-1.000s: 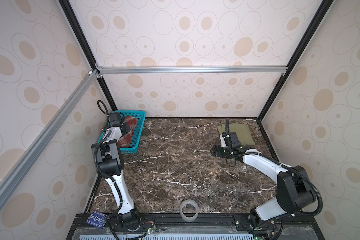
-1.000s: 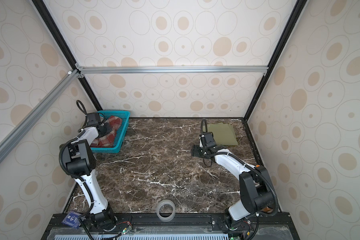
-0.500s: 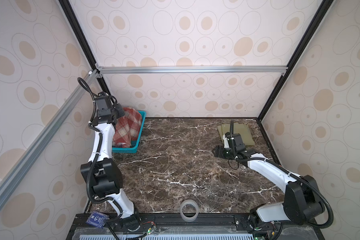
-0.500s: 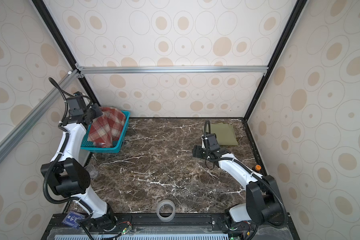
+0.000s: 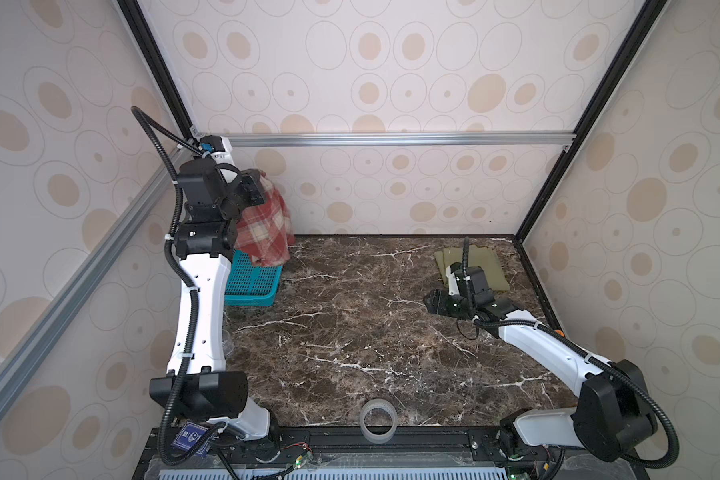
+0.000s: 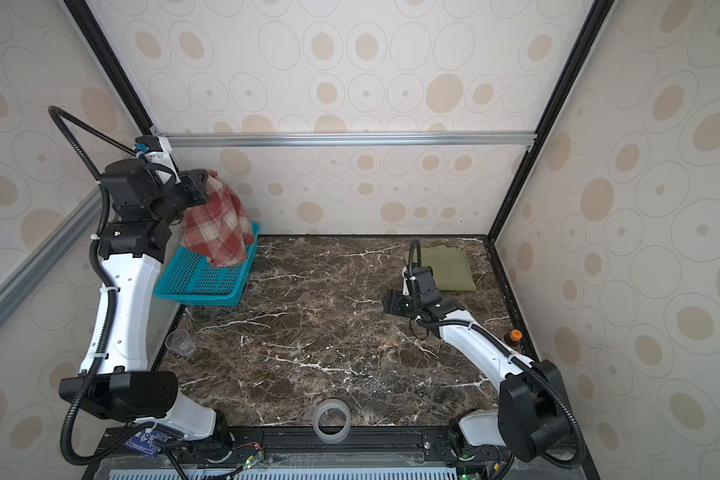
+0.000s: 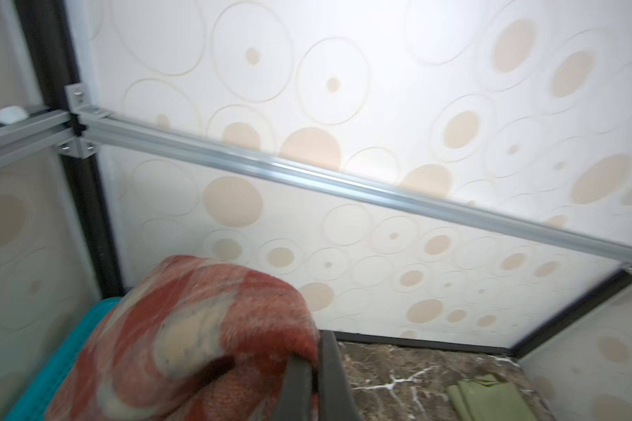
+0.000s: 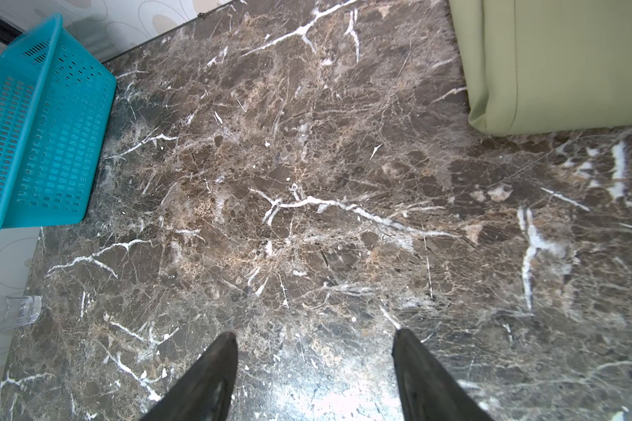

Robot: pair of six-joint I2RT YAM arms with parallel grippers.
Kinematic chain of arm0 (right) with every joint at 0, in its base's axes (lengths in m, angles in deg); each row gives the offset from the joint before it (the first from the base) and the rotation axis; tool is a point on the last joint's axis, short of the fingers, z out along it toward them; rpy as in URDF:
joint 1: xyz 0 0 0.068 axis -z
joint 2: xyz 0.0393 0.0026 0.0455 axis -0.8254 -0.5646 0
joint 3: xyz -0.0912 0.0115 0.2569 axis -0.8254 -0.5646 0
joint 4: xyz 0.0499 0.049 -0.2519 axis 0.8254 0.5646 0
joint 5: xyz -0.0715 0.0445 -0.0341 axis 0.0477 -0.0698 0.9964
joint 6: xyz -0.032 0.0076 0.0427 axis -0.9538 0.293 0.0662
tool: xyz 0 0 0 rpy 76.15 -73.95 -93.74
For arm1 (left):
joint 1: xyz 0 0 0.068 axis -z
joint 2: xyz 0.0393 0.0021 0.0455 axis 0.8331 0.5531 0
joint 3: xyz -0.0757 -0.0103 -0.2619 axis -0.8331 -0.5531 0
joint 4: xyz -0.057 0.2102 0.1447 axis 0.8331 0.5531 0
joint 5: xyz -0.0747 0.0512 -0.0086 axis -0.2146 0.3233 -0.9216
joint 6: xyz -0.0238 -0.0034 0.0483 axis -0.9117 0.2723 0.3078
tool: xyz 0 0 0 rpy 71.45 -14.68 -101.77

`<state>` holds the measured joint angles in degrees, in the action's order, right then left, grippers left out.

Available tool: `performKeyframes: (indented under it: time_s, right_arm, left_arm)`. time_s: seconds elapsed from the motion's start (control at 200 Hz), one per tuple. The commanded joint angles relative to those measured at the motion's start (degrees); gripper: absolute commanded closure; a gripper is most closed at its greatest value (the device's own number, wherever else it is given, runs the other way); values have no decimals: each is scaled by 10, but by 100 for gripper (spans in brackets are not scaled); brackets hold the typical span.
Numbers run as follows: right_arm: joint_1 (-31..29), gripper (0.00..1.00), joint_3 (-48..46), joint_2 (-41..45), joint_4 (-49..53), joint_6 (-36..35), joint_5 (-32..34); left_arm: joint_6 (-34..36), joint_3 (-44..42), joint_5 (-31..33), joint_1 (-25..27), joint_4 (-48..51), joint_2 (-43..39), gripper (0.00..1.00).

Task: Fold and stack the skirts
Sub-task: 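Lift the red plaid skirt out of the basket with the left gripper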

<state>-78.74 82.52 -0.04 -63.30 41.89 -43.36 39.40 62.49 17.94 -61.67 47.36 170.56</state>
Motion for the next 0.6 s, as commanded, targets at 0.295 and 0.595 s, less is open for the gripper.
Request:
performKeyframes:
  time_s: [0.295, 0.595]
  right_arm:
    - [-7, 29, 4, 65, 35, 4, 41]
    - [-6, 28, 12, 90, 78, -20, 90]
  left_arm:
    - [-157, -130, -184, 140, -204, -35, 100]
    - [-185, -290, -216, 249, -295, -25, 100]
